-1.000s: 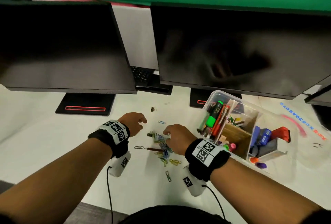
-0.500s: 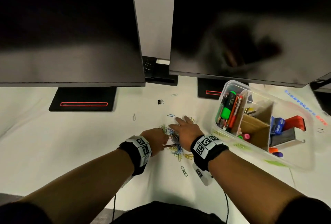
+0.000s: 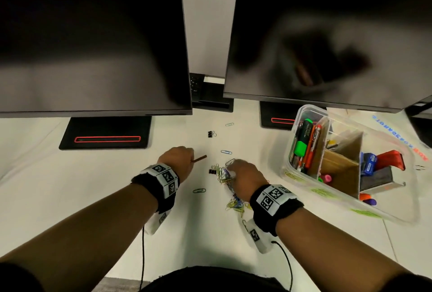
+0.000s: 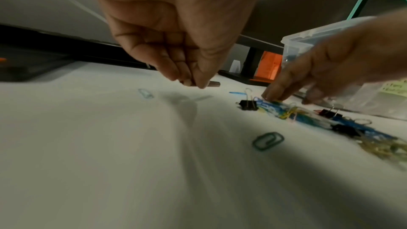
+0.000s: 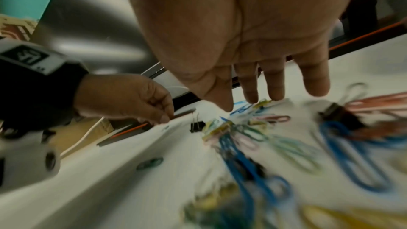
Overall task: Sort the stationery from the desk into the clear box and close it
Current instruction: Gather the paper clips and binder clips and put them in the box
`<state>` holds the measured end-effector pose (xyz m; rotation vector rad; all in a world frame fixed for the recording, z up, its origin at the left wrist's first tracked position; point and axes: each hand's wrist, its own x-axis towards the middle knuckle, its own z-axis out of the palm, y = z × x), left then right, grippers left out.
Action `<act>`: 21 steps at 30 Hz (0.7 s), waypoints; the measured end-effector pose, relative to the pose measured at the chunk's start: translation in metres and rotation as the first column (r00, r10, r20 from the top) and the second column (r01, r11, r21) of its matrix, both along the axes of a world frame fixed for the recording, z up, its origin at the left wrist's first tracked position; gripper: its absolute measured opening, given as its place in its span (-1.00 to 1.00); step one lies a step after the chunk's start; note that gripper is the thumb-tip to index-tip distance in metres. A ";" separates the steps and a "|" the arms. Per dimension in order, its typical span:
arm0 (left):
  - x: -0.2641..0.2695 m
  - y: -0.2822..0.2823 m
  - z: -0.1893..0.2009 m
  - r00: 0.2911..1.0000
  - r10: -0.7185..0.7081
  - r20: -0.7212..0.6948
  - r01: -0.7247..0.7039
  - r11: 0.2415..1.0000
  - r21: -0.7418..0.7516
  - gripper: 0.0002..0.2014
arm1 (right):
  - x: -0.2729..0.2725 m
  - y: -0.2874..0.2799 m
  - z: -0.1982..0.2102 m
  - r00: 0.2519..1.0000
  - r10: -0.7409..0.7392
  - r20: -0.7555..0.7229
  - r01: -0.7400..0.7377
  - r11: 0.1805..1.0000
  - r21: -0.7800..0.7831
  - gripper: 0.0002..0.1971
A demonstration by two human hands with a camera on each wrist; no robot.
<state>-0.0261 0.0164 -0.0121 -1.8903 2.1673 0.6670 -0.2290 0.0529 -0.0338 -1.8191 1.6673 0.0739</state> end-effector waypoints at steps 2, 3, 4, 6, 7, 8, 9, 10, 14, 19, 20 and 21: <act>0.000 0.000 -0.005 0.999 0.001 0.032 -0.002 1.000 0.030 -0.76 | 0.007 -0.015 0.005 0.994 -0.109 0.025 0.110 0.992 -0.057 -0.58; -0.001 0.001 -0.008 0.999 0.001 0.033 -0.003 0.999 0.042 -0.76 | 0.009 -0.024 0.007 0.990 -0.139 0.030 0.141 0.987 -0.075 -0.59; -0.003 0.002 -0.010 1.000 0.008 0.022 -0.009 0.999 0.047 -0.77 | 0.012 -0.033 0.009 0.987 -0.159 0.027 0.161 0.983 -0.086 -0.59; -0.004 0.005 -0.012 0.999 0.040 -0.022 -0.039 0.998 0.043 -0.77 | 0.015 -0.049 0.013 0.983 -0.181 0.004 0.181 0.980 -0.088 -0.55; -0.002 0.006 -0.013 0.997 0.061 -0.049 -0.060 0.998 0.028 -0.77 | 0.018 -0.057 0.014 0.984 -0.180 -0.013 0.178 0.980 -0.088 -0.51; 0.001 0.008 -0.013 0.994 0.079 -0.074 -0.079 0.997 0.001 -0.76 | 0.020 -0.065 0.016 0.985 -0.169 -0.038 0.165 0.982 -0.088 -0.48; 0.005 0.008 -0.013 0.992 0.093 -0.091 -0.097 0.995 -0.038 -0.74 | 0.024 -0.072 0.017 0.987 -0.151 -0.063 0.145 0.985 -0.091 -0.45; 0.010 0.008 -0.013 0.989 0.105 -0.102 -0.114 0.990 -0.078 -0.72 | 0.029 -0.079 0.017 0.988 -0.133 -0.081 0.125 0.988 -0.094 -0.44; 0.035 0.008 -0.017 0.972 0.194 -0.129 -0.207 0.974 -0.093 -0.51 | 0.045 -0.109 0.011 0.989 -0.127 -0.080 0.127 0.992 -0.013 -0.37; 0.041 0.028 -0.028 0.985 0.115 -0.128 -0.114 0.993 0.011 -0.41 | 0.055 -0.120 0.002 0.992 0.017 -0.127 -0.003 0.994 0.111 -0.35; 0.040 0.035 -0.031 0.988 0.091 -0.127 -0.089 0.996 0.018 -0.39 | 0.057 -0.117 0.002 0.986 0.080 -0.144 -0.065 0.992 0.104 -0.39; 0.040 0.042 -0.034 0.989 0.071 -0.129 -0.068 0.997 0.025 -0.38 | 0.057 -0.114 0.004 0.980 0.133 -0.150 -0.120 0.988 0.095 -0.43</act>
